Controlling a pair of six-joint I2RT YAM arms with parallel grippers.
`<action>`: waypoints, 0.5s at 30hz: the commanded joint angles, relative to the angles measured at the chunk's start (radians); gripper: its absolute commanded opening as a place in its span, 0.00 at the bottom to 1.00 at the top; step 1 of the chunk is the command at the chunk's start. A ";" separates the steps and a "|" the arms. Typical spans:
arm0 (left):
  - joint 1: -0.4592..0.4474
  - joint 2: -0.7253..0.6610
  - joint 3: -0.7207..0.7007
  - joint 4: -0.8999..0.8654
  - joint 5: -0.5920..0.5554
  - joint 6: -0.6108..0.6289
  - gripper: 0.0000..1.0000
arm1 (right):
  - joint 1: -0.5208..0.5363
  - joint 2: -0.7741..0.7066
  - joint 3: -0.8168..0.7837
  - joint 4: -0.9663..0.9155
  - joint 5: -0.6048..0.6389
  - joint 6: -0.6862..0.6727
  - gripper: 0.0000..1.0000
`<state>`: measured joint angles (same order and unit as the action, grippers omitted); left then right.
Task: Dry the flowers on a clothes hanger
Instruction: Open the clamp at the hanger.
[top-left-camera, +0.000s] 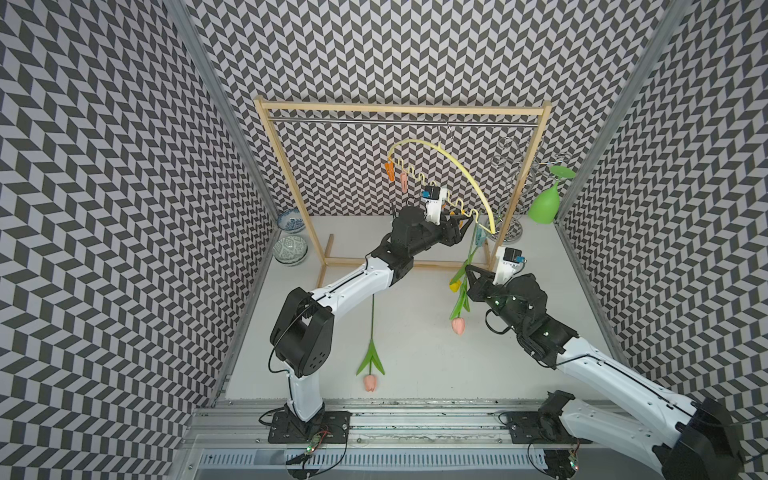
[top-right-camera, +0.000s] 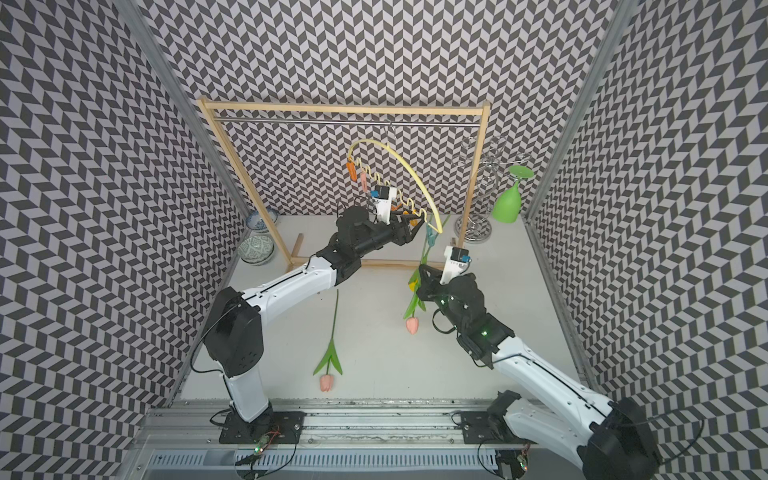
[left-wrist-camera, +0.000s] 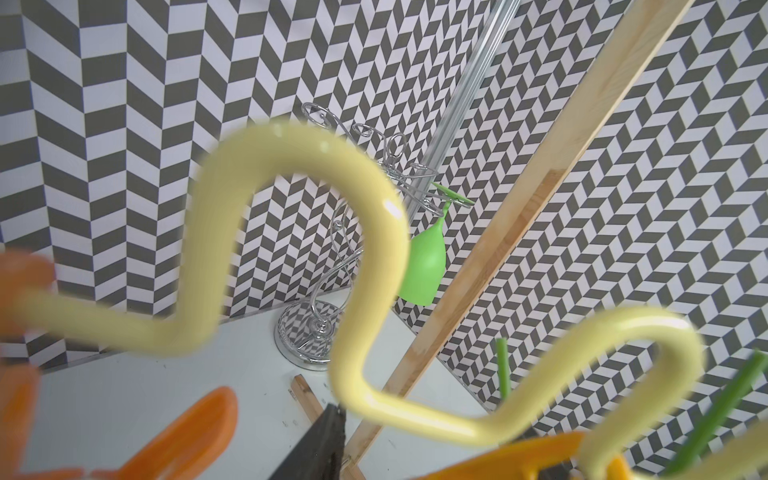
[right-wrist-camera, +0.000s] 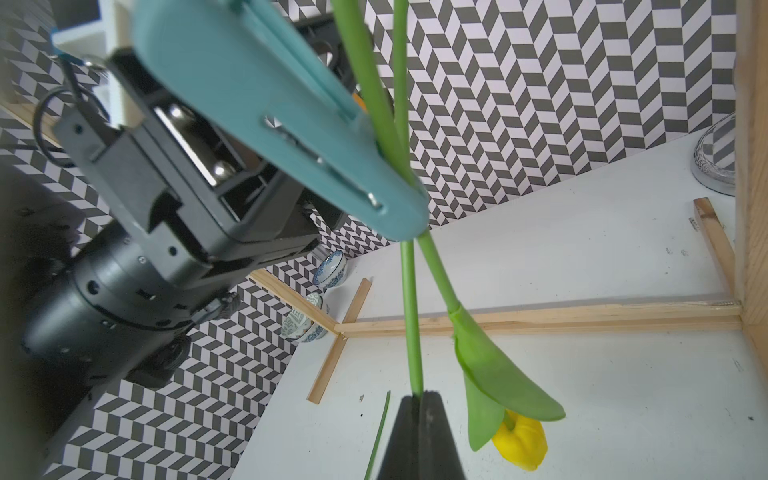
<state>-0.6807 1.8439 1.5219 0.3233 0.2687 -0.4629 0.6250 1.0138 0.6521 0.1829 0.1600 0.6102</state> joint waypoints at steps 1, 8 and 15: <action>-0.006 -0.053 0.001 -0.013 -0.027 0.005 0.61 | -0.005 0.003 0.016 0.019 0.001 -0.005 0.00; -0.005 -0.096 -0.027 -0.015 -0.036 0.009 0.61 | -0.005 0.022 0.030 0.000 0.015 0.006 0.00; 0.000 -0.119 -0.051 -0.006 -0.022 0.010 0.61 | -0.004 0.023 0.034 0.009 -0.002 0.009 0.00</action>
<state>-0.6807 1.7576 1.4826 0.3092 0.2474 -0.4622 0.6250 1.0348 0.6521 0.1570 0.1623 0.6144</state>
